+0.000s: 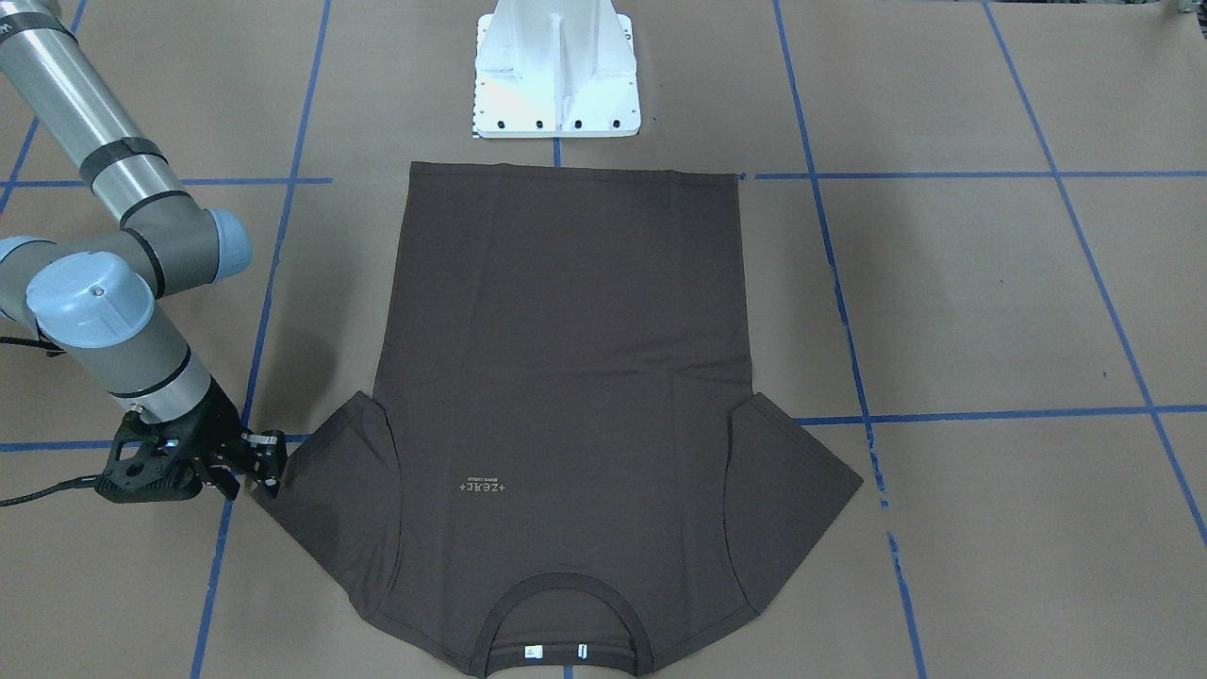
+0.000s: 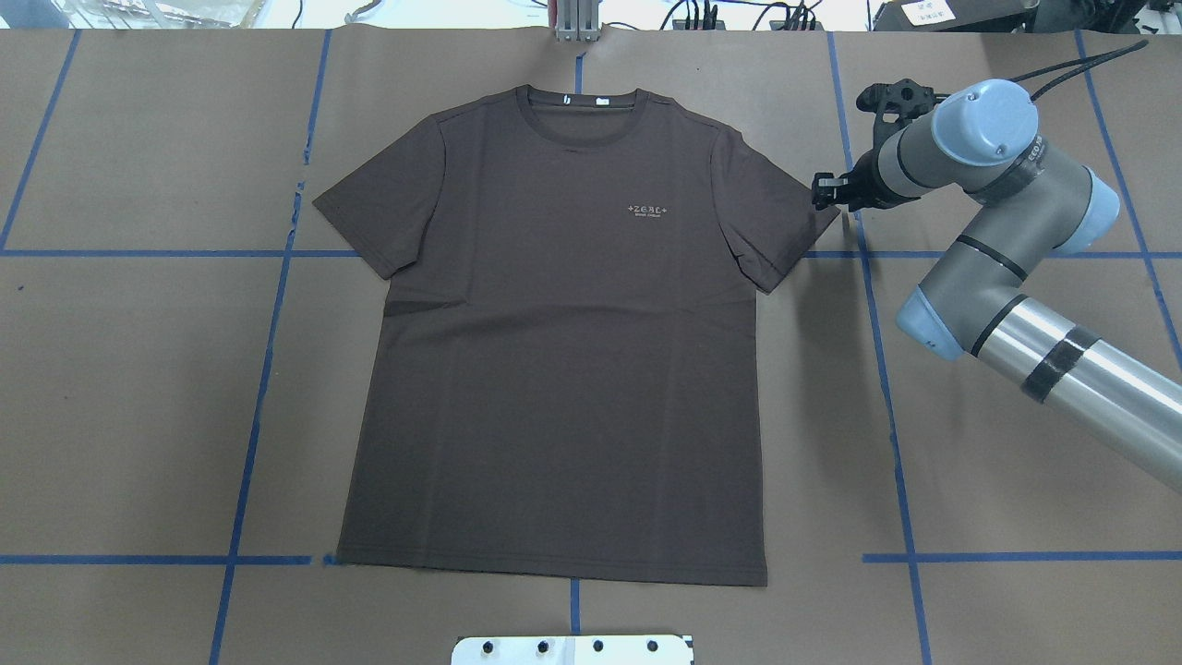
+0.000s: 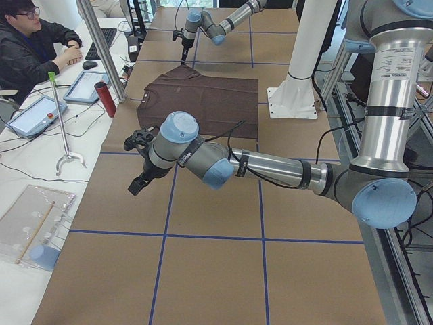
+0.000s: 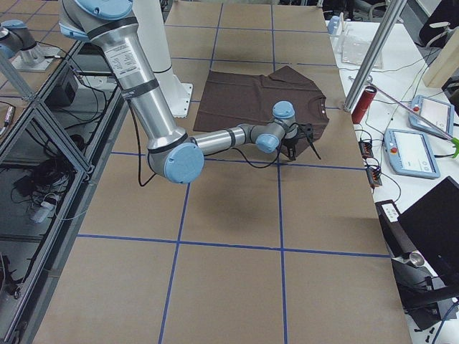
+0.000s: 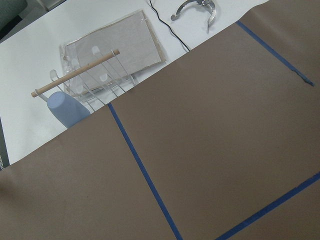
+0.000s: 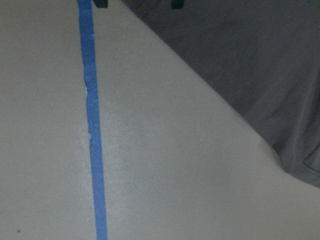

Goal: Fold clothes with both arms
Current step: 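Move the right gripper to the sleeve nearest it and grasp it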

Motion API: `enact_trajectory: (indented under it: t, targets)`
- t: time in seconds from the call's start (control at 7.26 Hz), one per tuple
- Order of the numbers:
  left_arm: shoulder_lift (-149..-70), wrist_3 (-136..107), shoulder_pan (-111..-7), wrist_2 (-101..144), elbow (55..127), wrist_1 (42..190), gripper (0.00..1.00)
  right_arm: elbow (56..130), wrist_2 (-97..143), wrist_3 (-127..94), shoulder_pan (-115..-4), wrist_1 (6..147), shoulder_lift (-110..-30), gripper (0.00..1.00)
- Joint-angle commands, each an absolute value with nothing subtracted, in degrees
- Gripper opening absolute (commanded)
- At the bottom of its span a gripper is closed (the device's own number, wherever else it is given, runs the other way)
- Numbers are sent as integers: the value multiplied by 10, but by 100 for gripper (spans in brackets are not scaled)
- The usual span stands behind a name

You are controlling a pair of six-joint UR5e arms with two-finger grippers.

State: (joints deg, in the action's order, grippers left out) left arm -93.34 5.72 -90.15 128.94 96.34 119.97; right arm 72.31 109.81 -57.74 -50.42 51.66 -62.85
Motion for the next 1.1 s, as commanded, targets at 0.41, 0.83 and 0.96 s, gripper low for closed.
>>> enact_trajectory:
  t: [0.41,0.83,0.96]
  targets:
    - [-933,61,-904,1290,964,1200,100,713,1085,-578,-495,516,-628,51]
    - [-933,61,-904,1290,964,1200,100,712,1083,-581,-494,517,-621,0]
    - [-933,61,-904,1290,964,1200,100,713,1084,-577,-494,518,-619,0]
